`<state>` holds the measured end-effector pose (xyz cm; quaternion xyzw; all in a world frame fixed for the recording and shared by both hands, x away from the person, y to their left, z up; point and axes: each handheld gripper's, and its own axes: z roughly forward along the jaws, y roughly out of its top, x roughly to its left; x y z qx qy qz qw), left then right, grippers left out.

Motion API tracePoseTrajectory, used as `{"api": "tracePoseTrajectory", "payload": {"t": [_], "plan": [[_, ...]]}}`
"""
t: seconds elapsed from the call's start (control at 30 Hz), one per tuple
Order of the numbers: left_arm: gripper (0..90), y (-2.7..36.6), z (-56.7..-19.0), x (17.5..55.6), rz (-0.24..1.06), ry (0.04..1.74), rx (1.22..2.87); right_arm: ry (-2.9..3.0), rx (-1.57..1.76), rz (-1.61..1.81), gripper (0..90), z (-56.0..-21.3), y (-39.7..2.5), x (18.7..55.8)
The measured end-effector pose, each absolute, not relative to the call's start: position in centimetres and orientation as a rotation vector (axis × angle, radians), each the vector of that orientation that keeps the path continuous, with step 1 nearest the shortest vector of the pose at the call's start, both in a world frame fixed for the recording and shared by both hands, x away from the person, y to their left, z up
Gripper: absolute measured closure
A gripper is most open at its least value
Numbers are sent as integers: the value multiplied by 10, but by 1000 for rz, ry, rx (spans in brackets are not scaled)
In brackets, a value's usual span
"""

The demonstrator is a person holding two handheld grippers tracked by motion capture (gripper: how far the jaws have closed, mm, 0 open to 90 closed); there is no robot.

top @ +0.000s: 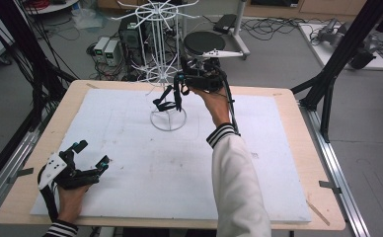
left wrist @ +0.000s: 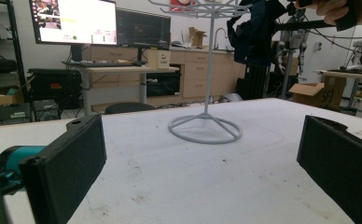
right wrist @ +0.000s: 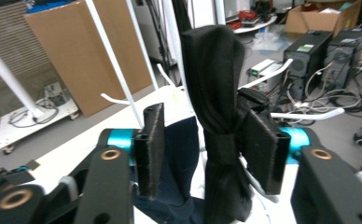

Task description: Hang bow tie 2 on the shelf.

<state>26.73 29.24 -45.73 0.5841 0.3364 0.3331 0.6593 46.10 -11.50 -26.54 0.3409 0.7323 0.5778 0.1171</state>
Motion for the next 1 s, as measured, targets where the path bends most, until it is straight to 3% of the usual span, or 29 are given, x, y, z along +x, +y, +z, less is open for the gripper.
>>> {"api": "tracePoseTrajectory", "payload": {"t": [0.17,0.53,1.0], "plan": [[17,292,-457,267,754,760,1321,2181,993,1629,372,-263,-112,460],[17,292,-457,267,753,761,1322,2260,1044,1565,242,-258,-109,461],[17,292,-457,267,753,763,1320,2289,1152,1584,209,-254,-113,463]]}}
